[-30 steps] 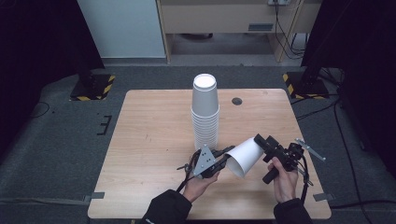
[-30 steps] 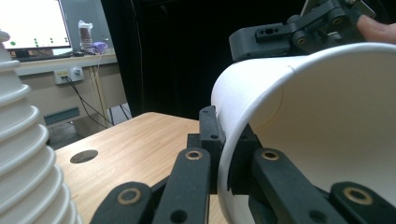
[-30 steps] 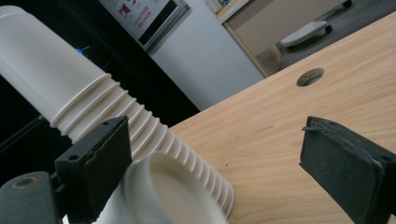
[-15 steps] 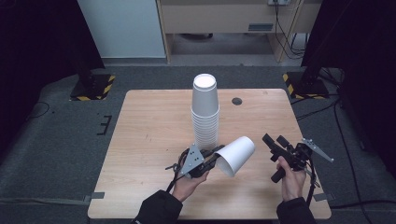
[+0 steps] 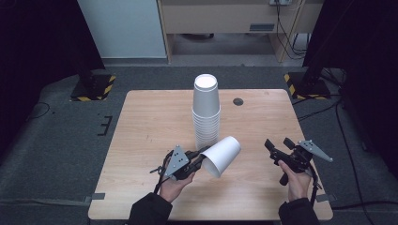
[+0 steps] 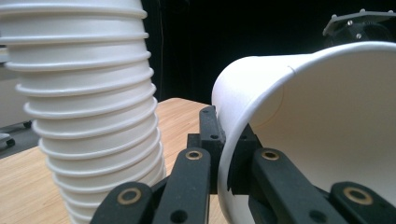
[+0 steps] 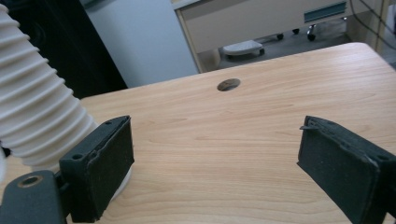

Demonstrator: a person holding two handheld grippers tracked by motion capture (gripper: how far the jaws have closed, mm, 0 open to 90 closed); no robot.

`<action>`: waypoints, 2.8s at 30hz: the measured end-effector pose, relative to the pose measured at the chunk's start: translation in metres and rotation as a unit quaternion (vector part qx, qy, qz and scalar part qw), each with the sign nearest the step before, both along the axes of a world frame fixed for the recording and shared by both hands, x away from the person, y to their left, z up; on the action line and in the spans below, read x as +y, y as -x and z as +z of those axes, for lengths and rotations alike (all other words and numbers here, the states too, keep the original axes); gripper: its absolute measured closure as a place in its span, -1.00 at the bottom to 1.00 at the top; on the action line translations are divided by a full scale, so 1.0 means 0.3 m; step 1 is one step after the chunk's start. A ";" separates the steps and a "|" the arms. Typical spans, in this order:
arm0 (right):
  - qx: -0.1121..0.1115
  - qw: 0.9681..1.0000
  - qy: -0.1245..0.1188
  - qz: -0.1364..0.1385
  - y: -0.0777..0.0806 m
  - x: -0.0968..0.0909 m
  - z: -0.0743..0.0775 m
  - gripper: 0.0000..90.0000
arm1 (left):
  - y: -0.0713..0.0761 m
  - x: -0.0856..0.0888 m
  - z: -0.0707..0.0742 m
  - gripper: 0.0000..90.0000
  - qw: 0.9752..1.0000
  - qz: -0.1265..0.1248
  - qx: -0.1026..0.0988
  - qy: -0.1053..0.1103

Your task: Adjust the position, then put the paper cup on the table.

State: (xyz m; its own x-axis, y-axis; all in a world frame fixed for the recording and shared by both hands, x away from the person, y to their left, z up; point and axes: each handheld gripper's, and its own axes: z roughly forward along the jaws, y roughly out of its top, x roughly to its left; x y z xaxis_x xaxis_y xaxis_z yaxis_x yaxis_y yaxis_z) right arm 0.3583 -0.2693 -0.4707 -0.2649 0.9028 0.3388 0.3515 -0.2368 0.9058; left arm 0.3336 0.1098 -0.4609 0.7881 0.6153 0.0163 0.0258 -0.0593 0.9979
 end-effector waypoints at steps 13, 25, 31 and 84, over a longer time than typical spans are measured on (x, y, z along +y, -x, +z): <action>0.009 0.998 0.054 -0.004 -0.002 -0.013 -0.021 -0.77 | 0.039 0.093 0.021 0.94 1.000 0.009 0.010 -0.007; 0.027 0.995 0.100 -0.002 -0.011 -0.015 -0.046 -0.78 | 0.065 0.239 0.037 0.94 0.999 0.045 0.020 -0.021; 0.029 0.992 0.124 0.003 -0.012 -0.009 -0.053 -0.79 | 0.078 0.308 0.047 0.94 0.997 0.065 0.027 -0.038; 0.186 0.952 0.232 0.075 -0.047 -0.016 -0.227 -0.93 | -0.041 0.755 0.068 0.93 0.919 0.295 0.223 -0.137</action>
